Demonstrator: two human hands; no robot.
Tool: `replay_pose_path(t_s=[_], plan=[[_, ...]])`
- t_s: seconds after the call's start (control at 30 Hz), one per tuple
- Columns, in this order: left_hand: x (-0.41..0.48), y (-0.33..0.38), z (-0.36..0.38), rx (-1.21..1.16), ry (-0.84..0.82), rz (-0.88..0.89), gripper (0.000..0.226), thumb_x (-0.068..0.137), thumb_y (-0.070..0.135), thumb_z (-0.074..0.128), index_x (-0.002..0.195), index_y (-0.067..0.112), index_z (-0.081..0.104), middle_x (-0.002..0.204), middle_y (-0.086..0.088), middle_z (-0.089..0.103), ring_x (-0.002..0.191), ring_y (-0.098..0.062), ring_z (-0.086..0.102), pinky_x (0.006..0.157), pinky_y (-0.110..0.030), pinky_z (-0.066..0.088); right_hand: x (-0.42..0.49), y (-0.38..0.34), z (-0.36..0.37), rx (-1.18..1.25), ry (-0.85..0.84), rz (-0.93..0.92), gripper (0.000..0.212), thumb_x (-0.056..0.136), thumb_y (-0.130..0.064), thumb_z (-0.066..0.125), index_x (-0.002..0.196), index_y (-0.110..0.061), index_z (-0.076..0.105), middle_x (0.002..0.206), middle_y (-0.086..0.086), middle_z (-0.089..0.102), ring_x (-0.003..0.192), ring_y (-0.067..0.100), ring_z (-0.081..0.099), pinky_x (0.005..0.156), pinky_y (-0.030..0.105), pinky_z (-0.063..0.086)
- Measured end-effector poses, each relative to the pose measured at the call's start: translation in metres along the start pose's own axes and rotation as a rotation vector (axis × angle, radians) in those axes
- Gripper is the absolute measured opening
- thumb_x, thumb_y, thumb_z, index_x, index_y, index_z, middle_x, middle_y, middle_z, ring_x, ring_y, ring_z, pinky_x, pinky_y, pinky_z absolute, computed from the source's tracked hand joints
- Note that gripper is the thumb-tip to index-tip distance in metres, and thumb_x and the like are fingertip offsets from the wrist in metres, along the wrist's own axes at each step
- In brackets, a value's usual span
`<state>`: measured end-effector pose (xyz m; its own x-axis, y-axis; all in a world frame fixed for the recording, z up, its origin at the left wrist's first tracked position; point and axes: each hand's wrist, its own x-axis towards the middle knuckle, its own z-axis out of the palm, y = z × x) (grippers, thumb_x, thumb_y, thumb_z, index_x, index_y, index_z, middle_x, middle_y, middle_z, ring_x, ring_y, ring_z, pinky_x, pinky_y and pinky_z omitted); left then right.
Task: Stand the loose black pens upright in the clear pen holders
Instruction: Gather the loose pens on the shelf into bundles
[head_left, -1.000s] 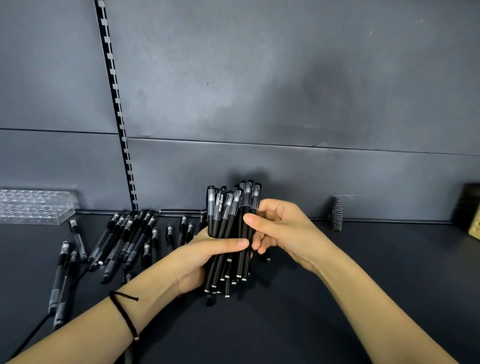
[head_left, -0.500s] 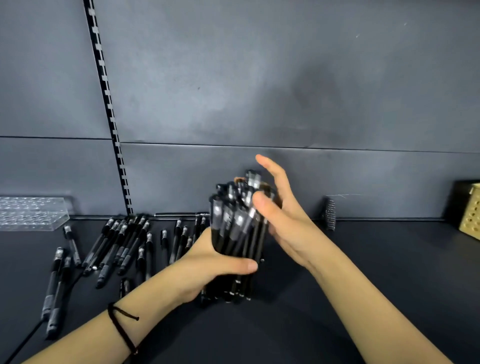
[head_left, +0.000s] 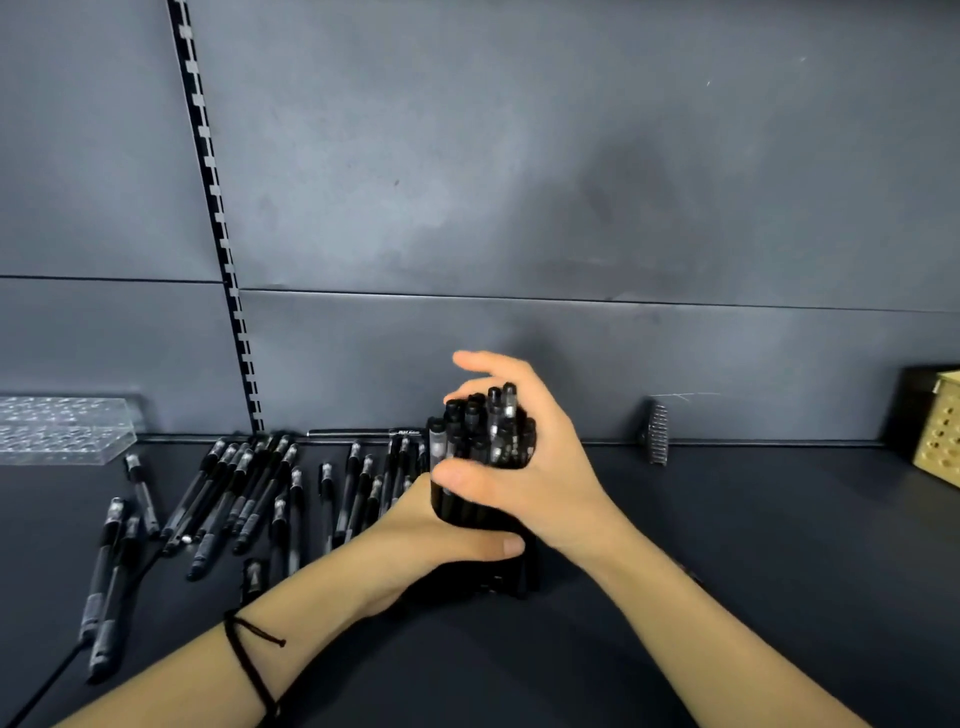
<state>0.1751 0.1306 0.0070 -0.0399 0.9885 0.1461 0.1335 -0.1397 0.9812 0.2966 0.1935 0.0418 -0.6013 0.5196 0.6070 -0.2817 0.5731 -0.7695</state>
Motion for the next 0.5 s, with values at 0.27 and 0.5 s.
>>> replay_pose_path(t_s=[0.27,0.5], plan=[[0.003,0.0,0.003,0.003,-0.051,0.0,0.042,0.075,-0.01,0.074,0.103,0.021,0.067,0.099,0.001,0.075,0.099,-0.011,0.069,0.079,-0.019,0.052,0.008,0.005,0.007,-0.004,0.187,0.033,0.033,0.076,0.001,0.076,0.101,-0.017,0.064,0.093,-0.009,0.062,0.088,-0.001,0.06,0.082,0.011,0.044],[0.007,0.007,0.008,-0.11,-0.012,-0.028,0.038,0.076,0.0,0.076,0.111,0.004,0.059,0.09,-0.012,0.071,0.083,-0.023,0.068,0.074,-0.028,0.055,0.023,0.01,0.008,0.142,0.373,0.229,0.026,0.077,-0.01,0.077,0.091,-0.03,0.067,0.093,-0.003,0.064,0.081,0.012,0.065,0.077,0.034,0.057]])
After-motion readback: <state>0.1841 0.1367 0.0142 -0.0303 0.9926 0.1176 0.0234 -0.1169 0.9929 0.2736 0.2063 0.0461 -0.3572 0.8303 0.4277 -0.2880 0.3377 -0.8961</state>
